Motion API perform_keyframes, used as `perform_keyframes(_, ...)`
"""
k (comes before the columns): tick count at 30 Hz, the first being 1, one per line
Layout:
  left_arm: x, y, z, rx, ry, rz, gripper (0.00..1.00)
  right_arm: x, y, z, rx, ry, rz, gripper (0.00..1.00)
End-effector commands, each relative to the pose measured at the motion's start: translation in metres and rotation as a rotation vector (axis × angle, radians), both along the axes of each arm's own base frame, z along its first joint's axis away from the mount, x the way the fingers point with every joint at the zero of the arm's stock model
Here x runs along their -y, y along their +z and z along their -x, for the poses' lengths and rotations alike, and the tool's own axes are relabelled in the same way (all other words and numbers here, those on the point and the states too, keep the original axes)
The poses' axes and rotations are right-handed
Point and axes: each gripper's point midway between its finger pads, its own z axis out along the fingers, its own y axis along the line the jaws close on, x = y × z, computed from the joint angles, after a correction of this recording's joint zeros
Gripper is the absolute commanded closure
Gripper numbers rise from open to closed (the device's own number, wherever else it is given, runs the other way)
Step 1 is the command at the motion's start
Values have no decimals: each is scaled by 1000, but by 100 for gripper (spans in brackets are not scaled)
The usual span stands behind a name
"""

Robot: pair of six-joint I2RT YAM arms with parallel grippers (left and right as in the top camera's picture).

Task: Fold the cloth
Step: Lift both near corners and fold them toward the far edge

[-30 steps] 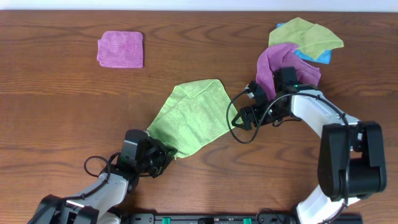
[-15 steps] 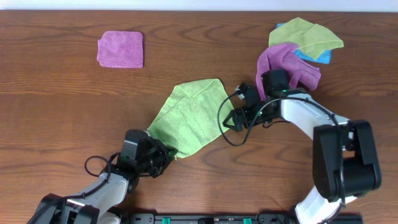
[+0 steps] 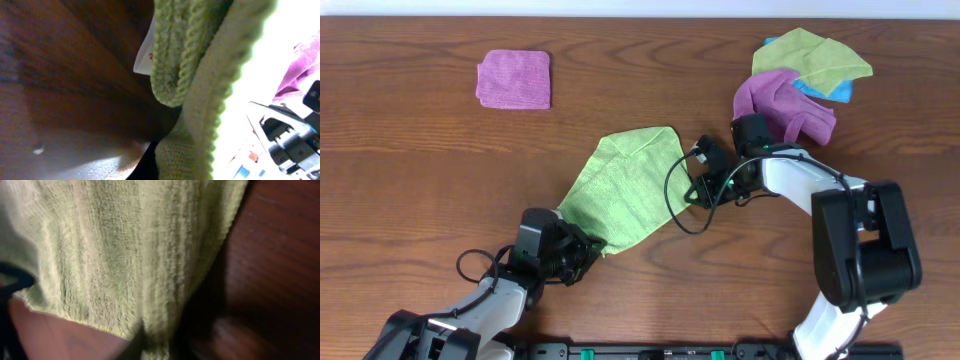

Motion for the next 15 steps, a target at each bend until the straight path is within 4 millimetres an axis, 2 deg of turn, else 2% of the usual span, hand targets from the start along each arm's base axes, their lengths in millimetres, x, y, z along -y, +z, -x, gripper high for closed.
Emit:
perform_keyframes(1,-3,-8,6,-15,-19,-25,94,7,-18,6,-34,-24,63,99)
perform_keyframes(3,-1,0,-4,10,-17,-13,94,5,-13,2,-26,-29,51,99)
perform_keyframes(6,-1,20,-33,81,5,-1,94,2,5,-9,9,-40,34,99)
perform_keyframes(10,-13,60,-82,184,47,-14,94,-3,57,-30,133,-53,2,99)
perform_keyframes(15,-41,112,-142,309,83,-102,94,-1,121,-62,320,-117,-4,99)
